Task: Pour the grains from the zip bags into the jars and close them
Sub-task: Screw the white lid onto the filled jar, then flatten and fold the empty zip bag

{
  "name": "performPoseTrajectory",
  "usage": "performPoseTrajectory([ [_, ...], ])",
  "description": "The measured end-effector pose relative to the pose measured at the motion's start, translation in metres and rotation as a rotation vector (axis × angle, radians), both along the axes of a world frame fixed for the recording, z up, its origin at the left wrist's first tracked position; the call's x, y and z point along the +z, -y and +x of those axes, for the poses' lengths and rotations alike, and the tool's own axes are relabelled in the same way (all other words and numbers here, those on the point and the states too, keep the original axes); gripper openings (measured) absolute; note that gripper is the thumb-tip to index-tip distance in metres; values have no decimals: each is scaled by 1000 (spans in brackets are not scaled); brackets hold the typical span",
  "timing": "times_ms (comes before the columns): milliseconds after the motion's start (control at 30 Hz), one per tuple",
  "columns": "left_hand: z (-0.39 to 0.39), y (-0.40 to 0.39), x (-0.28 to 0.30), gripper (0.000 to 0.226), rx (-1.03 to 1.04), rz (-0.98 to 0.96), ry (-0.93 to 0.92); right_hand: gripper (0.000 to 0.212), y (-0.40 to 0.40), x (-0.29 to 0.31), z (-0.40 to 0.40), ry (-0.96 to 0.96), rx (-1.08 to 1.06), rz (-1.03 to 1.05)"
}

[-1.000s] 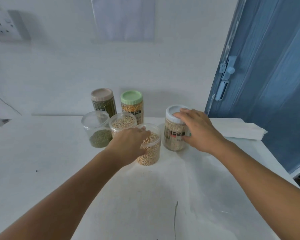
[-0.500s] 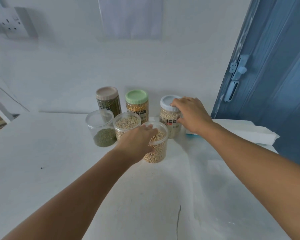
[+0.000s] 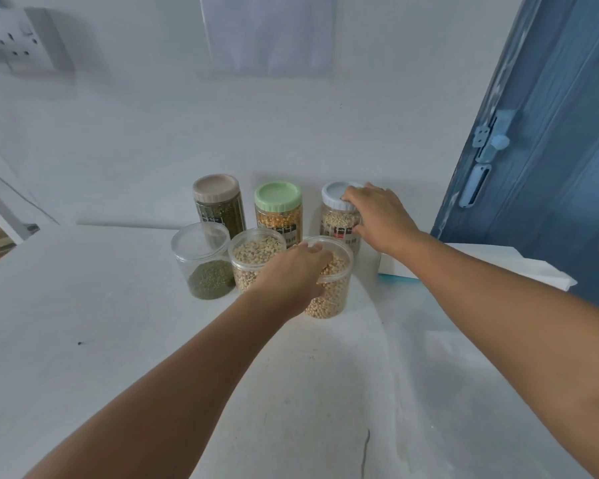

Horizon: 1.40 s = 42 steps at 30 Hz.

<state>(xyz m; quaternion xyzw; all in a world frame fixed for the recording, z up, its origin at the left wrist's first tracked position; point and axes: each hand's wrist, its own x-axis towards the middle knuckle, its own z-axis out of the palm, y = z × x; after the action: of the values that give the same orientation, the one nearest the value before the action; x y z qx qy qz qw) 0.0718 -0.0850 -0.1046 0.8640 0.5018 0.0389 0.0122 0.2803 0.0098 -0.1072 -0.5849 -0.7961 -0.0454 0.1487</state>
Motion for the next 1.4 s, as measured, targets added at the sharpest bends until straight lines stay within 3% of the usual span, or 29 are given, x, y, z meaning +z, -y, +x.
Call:
performPoseTrajectory([
  [67,1,-3,-1,63,-3,5,-3,52,3,0,0,-1,-4,-23],
  [200,0,-8,-4,58,-9,39,15,78,26,-7,10,-73,-51,1],
  [367,-3,-8,-10,57,-37,65,41,60,77,-23,66,-74,-280,-77],
  [433,-5,-7,-11,66,-35,53,59,58,93,-29,90,-16,-389,-222],
  [500,-2,-1,-9,91,-29,64,79,58,105,-38,112,46,-450,-342],
  [567,11,7,-1,106,-36,116,139,53,110,-46,127,86,-469,-367],
  [700,59,14,21,93,-58,188,222,43,100,-55,141,155,-422,-243],
  [800,103,8,28,77,-58,107,266,23,94,-59,153,157,-324,-190],
  [867,128,-1,26,68,-51,78,281,21,95,-59,160,131,-243,-173],
  [1100,177,-55,7,33,85,-99,319,22,147,-40,168,45,-13,-320],
  [1267,211,-78,-25,46,80,-333,126,23,168,-63,179,-4,9,-396],
  [1400,219,-86,-52,59,42,-360,-5,23,171,-71,185,-73,-20,-435],
])
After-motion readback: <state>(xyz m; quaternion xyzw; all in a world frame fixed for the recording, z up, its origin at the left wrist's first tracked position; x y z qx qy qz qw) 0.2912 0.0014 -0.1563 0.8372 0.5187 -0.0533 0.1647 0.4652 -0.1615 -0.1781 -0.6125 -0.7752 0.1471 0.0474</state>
